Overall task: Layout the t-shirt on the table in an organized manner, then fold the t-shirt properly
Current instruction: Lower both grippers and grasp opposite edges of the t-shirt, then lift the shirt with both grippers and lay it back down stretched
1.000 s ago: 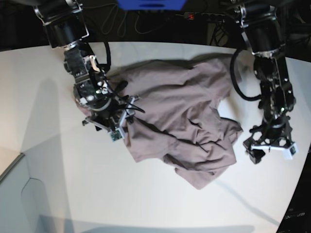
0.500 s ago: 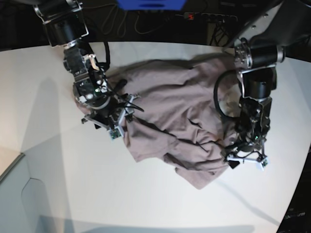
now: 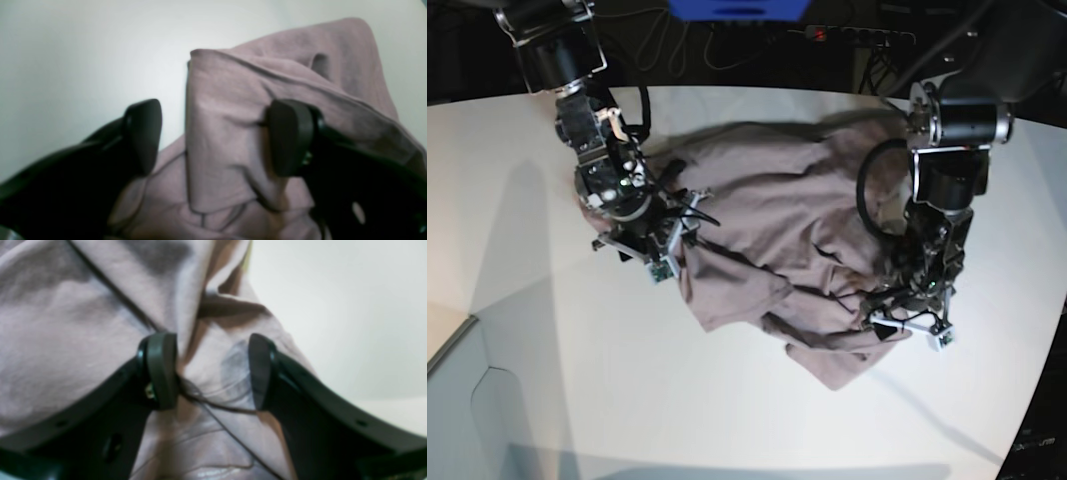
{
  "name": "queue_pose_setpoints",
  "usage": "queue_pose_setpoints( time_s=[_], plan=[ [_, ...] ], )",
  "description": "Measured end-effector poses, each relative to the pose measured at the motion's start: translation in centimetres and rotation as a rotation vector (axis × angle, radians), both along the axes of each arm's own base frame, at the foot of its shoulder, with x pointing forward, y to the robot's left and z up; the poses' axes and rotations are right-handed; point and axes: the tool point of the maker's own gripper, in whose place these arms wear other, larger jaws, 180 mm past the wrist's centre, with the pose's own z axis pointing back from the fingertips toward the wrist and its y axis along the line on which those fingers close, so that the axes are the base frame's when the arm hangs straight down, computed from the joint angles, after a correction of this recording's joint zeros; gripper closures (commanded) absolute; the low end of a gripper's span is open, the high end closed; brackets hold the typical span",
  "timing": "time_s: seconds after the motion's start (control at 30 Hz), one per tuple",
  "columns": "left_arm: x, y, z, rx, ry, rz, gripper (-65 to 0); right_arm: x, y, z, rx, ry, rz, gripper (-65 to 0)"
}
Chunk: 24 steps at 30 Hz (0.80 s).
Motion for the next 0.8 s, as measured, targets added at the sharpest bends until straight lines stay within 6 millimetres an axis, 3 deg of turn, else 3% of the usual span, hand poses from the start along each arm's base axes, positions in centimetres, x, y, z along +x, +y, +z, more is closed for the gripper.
queue_pose_setpoints(
  time_s=[0.17, 0.2, 0.23, 0.4, 0.43, 0.6, 0.7, 0.8],
  plan=[
    [0.1, -0.5, 0.0, -0.014, -0.002, 0.001, -10.5, 0.0, 0.0, 0.0, 0.000, 0.000, 0.000, -31.8],
    [0.1, -0.5, 0.0, -0.013, -0.002, 0.000, -3.2, 0.0, -0.1, 0.0, -0.001, 0.000, 0.000, -30.2],
    [0.1, -0.5, 0.0, -0.015, -0.002, 0.002, 0.0, 0.0, -0.3, 0.0, -0.005, 0.000, 0.000, -27.3],
    [0.6, -0.5, 0.5, -0.015, -0.005, -0.002, 0.0, 0.3, -1.5, 0.1, -0.028, -0.004, -0.004, -2.1],
    [0.9, -0.6, 0.9, -0.018, -0.011, -0.003, 0.0, 0.3, -1.6, 0.1, -0.030, -0.006, -0.004, 0.0],
    [3.4, -0.7, 4.8, -0.011, -0.114, -0.018, -0.1, 0.9, -3.6, 0.6, -0.051, -0.019, -0.022, 0.0],
    [4.6, -1.1, 7.9, 0.005, -0.201, -0.036, -0.1, 2.7, -5.3, 2.4, -0.020, -0.072, -0.090, 0.0],
    [5.2, -2.0, 10.0, -0.014, -0.220, -0.067, -0.1, 5.2, -7.9, 5.4, -0.012, -0.149, -0.165, 0.0]
  ],
)
